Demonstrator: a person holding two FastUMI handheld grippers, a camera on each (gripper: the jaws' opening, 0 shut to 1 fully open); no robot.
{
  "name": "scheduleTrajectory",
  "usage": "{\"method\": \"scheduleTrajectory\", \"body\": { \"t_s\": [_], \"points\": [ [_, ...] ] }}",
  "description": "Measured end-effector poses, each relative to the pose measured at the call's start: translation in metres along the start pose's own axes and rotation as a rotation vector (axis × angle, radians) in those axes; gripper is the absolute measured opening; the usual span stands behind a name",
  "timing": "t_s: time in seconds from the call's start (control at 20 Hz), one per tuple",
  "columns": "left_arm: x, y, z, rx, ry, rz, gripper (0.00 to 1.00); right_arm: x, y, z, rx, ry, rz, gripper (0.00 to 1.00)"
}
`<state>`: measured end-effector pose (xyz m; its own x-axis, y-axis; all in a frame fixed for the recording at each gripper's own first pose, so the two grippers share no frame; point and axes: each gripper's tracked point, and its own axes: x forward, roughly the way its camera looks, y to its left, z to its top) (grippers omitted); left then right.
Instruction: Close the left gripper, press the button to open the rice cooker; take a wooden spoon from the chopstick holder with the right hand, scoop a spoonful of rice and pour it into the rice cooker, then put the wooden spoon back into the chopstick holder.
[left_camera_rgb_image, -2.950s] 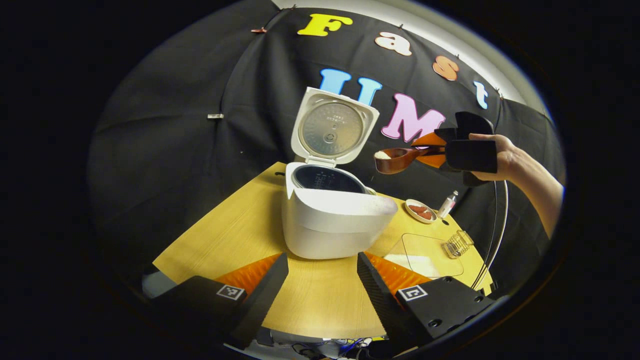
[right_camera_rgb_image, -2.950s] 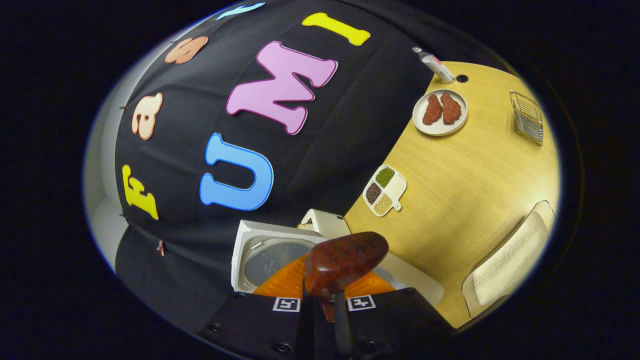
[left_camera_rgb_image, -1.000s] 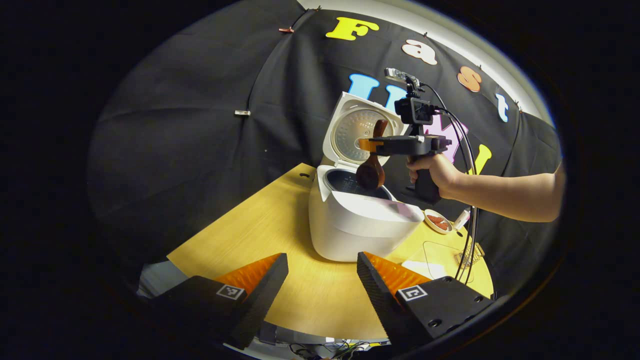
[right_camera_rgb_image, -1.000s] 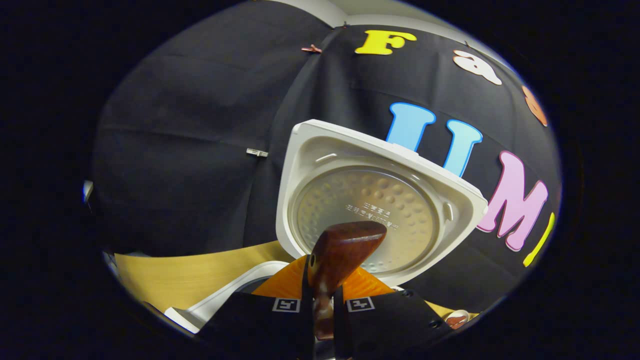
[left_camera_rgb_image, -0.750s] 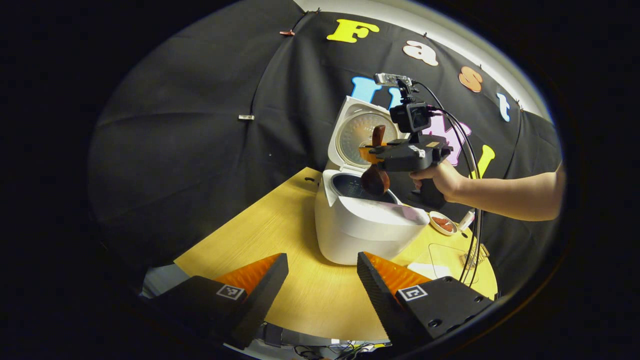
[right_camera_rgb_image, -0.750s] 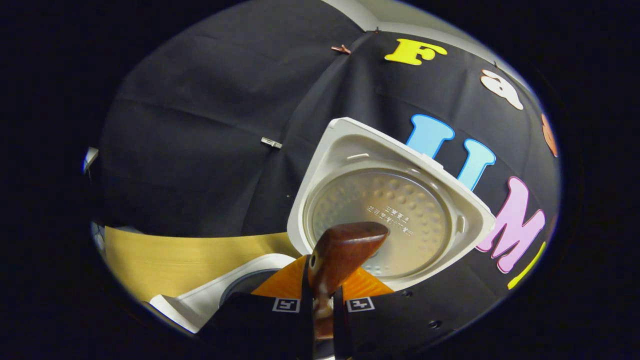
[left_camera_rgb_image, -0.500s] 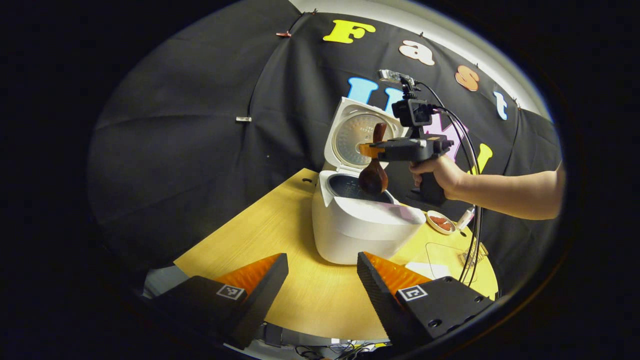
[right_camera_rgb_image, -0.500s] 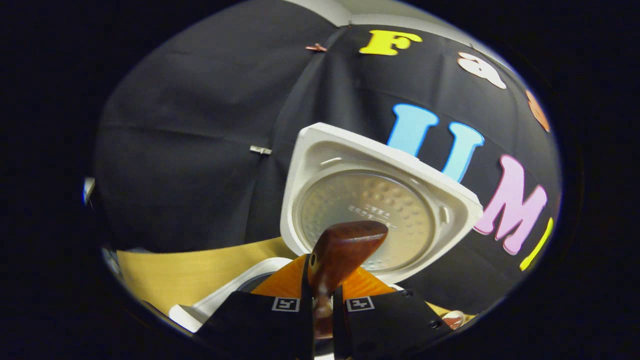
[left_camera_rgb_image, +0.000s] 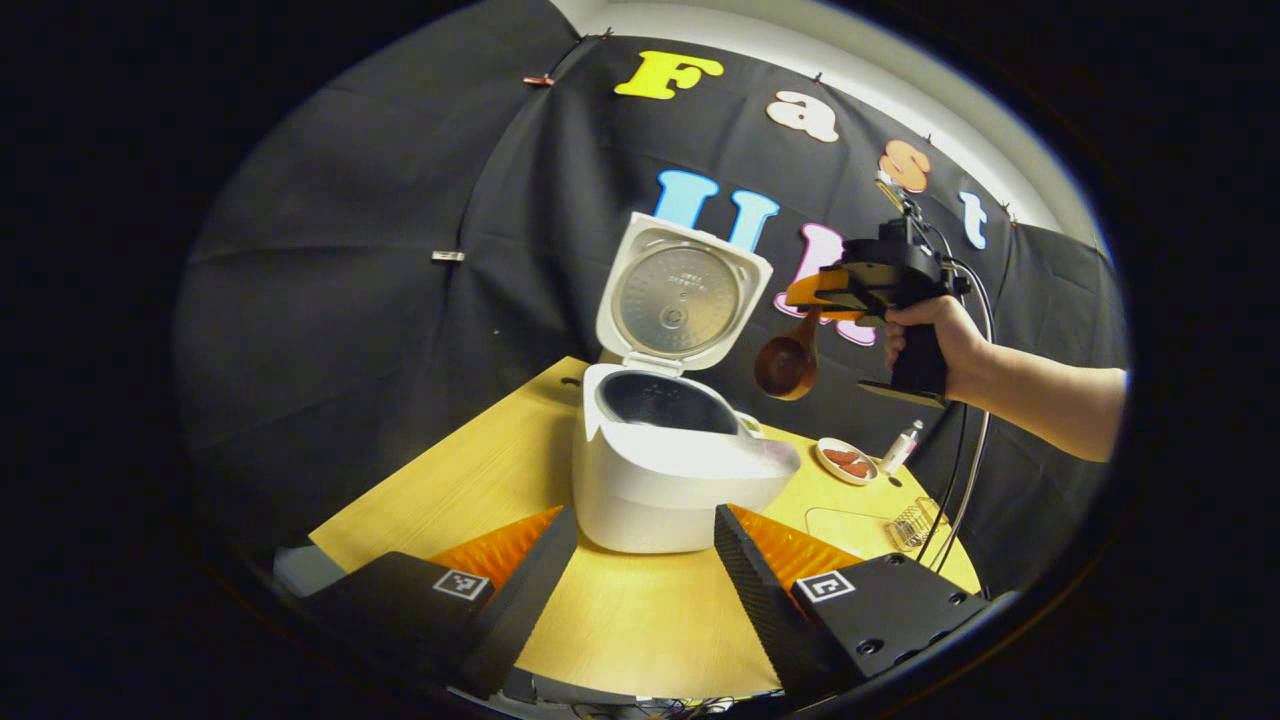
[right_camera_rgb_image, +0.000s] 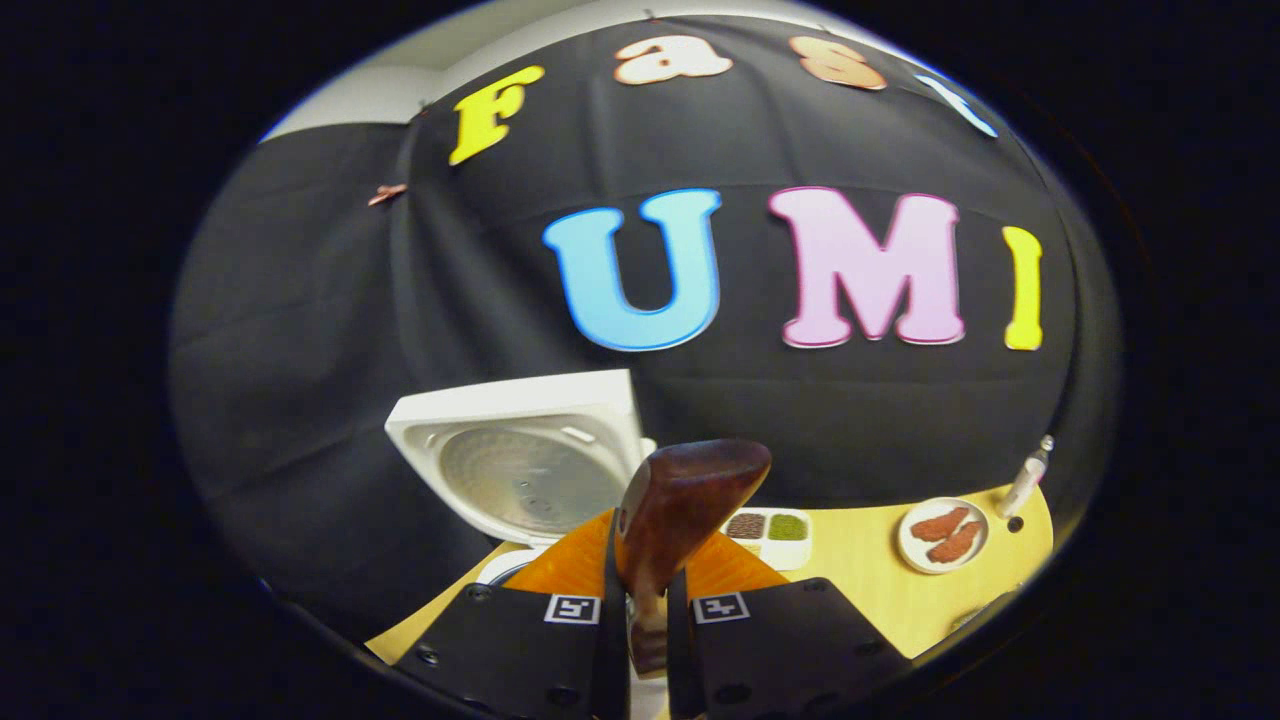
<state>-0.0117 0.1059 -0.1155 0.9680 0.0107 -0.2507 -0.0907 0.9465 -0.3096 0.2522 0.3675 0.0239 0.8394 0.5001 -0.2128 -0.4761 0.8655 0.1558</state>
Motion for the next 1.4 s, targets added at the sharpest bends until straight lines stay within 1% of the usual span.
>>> {"method": "scheduleTrajectory", "body": {
  "t_s": [0.2,0.3,0.4,0.5,0.6,0.75,0.8,0.85,0.9,1.05,1.15,1.25,1.4],
  "points": [
    [0.018,-0.037,0.003,0.043,0.007,-0.079,0.96,-0.053,-0.103,0.029,0.088,-0.059,-0.130,0.19],
    [0.027,-0.057,0.003,0.057,0.005,-0.103,0.96,-0.079,-0.159,0.037,0.133,-0.074,-0.194,0.19],
    [0.034,-0.080,0.004,0.062,-0.004,-0.121,0.96,-0.101,-0.212,0.042,0.143,-0.091,-0.257,0.19],
    [0.041,-0.101,0.005,0.071,-0.012,-0.131,0.96,-0.118,-0.260,0.035,0.176,-0.084,-0.305,0.19],
    [0.048,-0.117,0.002,0.072,0.002,-0.119,0.96,-0.133,-0.299,0.032,0.237,-0.091,-0.342,0.19],
    [0.056,-0.155,0.008,0.028,-0.005,-0.147,0.95,-0.149,-0.356,0.020,0.231,-0.109,-0.401,0.19],
    [0.061,-0.162,0.009,0.026,-0.008,-0.142,0.96,-0.153,-0.369,0.010,0.228,-0.098,-0.414,0.19],
    [0.066,-0.170,0.012,0.027,-0.013,-0.133,0.96,-0.156,-0.381,0.000,0.231,-0.080,-0.425,0.14],
    [0.070,-0.178,0.013,0.026,-0.016,-0.129,0.96,-0.157,-0.392,-0.011,0.239,-0.062,-0.433,0.19],
    [0.082,-0.201,0.009,0.024,0.000,-0.127,0.96,-0.156,-0.424,-0.042,0.254,-0.016,-0.452,0.19],
    [0.086,-0.212,0.009,0.049,0.004,-0.118,0.96,-0.154,-0.437,-0.061,0.257,0.012,-0.461,0.19],
    [0.087,-0.216,0.015,0.081,-0.011,-0.093,0.96,-0.152,-0.451,-0.074,0.260,0.028,-0.475,0.19],
    [0.088,-0.219,0.018,0.077,-0.019,-0.070,0.96,-0.147,-0.464,-0.099,0.298,0.061,-0.484,0.19]
  ]
}}
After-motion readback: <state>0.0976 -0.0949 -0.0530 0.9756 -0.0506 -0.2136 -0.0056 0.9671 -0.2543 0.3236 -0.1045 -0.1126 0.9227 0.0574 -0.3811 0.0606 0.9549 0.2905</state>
